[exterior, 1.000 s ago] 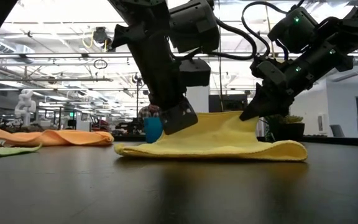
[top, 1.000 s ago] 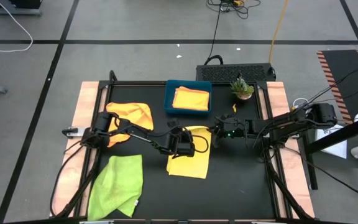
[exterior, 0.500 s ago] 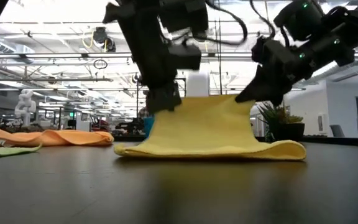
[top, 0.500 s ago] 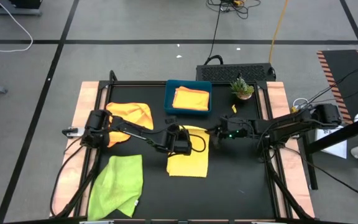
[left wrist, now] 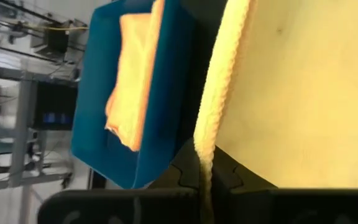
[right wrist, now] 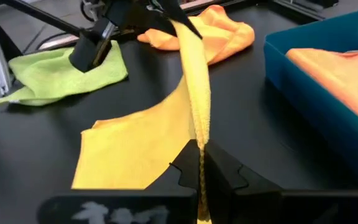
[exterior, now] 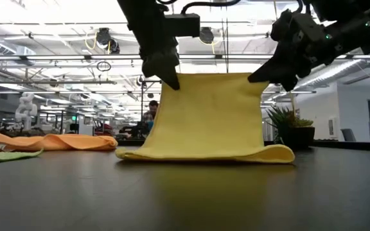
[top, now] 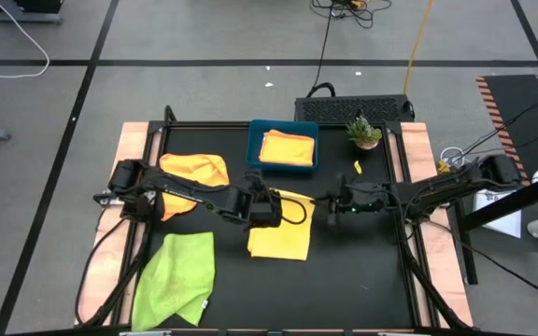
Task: Fold microfiber towels
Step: Fold the yellow microfiber cloth
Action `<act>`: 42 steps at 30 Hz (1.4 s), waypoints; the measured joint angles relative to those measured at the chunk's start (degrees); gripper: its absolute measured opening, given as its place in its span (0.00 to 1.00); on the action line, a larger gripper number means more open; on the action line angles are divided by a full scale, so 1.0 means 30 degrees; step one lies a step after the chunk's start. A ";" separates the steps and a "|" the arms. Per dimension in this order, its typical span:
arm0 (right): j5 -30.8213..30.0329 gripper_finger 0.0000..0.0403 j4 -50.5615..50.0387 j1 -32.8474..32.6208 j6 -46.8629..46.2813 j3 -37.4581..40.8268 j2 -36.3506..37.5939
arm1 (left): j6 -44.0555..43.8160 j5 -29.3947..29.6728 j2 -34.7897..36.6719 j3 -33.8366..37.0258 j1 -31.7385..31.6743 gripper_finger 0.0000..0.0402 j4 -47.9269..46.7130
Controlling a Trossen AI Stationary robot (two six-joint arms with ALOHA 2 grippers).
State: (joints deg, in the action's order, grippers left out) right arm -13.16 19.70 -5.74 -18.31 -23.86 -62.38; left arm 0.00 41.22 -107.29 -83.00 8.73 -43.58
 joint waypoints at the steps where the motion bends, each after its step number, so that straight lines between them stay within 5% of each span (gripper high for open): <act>1: -0.0255 0.00 -0.0263 -0.0169 0.0002 -0.0062 -0.0009 | 0.0034 -0.0226 0.0040 0.0007 0.0000 0.00 -0.0052; 7: -0.2157 0.00 -0.3387 -0.1224 -0.0130 -0.1104 -0.0026 | 0.0274 -0.1429 0.0074 0.0251 0.0000 0.00 0.0515; 15: -0.3727 0.00 -0.3651 -0.2560 -0.0151 -0.1332 -0.0568 | 0.0486 -0.1890 0.1208 0.3385 0.0000 0.00 0.3866; 22: -0.3667 0.00 -0.1124 -0.3608 -0.0612 -0.1354 -0.3184 | 0.1334 -0.2517 0.2876 0.5480 0.0737 0.00 0.5582; 42: -0.2084 0.00 0.5832 -0.7272 -0.4312 -0.1654 -1.0172 | -0.1311 -0.5148 0.2092 0.7605 0.5909 0.00 0.8055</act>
State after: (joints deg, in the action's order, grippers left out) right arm -19.41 37.19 -27.56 -31.25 -28.82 -92.89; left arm -3.94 25.78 -101.01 -60.19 26.46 -19.42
